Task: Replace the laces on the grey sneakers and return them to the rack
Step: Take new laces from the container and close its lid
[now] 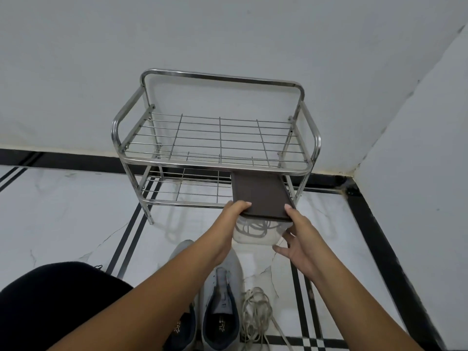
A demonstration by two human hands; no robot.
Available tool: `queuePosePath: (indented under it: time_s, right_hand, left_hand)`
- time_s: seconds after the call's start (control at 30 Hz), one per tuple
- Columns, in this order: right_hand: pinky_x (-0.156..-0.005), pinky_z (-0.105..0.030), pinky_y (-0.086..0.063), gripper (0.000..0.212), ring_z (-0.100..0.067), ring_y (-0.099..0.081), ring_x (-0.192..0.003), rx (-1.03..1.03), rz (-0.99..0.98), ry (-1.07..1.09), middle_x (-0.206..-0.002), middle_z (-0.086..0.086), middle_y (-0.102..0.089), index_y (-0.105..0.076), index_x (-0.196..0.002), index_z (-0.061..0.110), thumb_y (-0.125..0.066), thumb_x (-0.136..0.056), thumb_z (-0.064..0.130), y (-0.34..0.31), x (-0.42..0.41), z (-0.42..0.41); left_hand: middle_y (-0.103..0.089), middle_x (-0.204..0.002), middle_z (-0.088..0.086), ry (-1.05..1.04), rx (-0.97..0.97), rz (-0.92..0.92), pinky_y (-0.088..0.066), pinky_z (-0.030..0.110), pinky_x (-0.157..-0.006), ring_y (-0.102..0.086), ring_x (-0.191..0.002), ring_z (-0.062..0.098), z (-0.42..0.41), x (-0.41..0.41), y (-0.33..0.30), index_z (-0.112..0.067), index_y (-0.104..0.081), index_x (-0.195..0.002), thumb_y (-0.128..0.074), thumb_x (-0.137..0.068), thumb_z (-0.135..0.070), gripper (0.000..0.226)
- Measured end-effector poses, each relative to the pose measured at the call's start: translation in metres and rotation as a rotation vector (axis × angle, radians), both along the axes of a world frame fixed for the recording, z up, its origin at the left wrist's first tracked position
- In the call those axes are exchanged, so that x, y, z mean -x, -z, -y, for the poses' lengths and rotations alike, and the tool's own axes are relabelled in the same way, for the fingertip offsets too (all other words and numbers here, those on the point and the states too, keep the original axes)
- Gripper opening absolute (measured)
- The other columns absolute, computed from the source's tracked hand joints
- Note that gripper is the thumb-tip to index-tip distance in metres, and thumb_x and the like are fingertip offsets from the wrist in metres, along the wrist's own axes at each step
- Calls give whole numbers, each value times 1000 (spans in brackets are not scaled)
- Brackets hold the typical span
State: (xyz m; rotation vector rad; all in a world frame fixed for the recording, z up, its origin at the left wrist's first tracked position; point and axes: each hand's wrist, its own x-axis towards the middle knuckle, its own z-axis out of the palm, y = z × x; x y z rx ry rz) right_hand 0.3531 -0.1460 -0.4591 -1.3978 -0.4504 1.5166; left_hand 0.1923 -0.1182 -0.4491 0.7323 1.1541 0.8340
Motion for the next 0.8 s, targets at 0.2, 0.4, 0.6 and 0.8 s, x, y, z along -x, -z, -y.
queuePosePath:
  time_s: [0.2, 0.4, 0.6, 0.8]
  right_hand:
    - [-103, -48, -42, 14, -19, -55, -119, -79, 110, 130, -125, -3, -62, -60, -100, 23, -61, -93, 36, 12, -6, -42]
    - [-109, -46, -39, 37, -15, -52, -115, -107, 172, 216, -137, -3, -56, -55, -131, 24, -58, -95, 32, 25, -20, -79]
    - [-106, -43, -44, 38, -15, -52, -125, -157, 142, 269, -135, 3, -56, -52, -136, 23, -54, -98, 26, 40, -24, -96]
    - [-105, -42, -44, 35, -16, -52, -127, -159, 101, 317, -136, 1, -56, -53, -133, 25, -53, -98, 26, 51, -27, -113]
  left_hand:
    - [-58, -123, -6, -60, -64, -132, -38, 30, -94, -53, -113, 13, -39, -13, 19, -24, -50, -126, -57, -92, -35, 37]
    - [-53, -122, -5, -180, -36, -81, -39, 35, -105, -51, -113, 14, -67, -36, 36, -25, -45, -119, -56, -94, -37, 30]
    - [-50, -123, -12, -249, -109, 22, -34, 28, -105, -47, -114, 5, -89, -54, 46, -23, -48, -131, -53, -98, -26, 33]
    - [-49, -123, -12, -271, -93, 32, -33, 29, -110, -45, -118, 6, -103, -63, 53, -22, -47, -131, -52, -98, -25, 33]
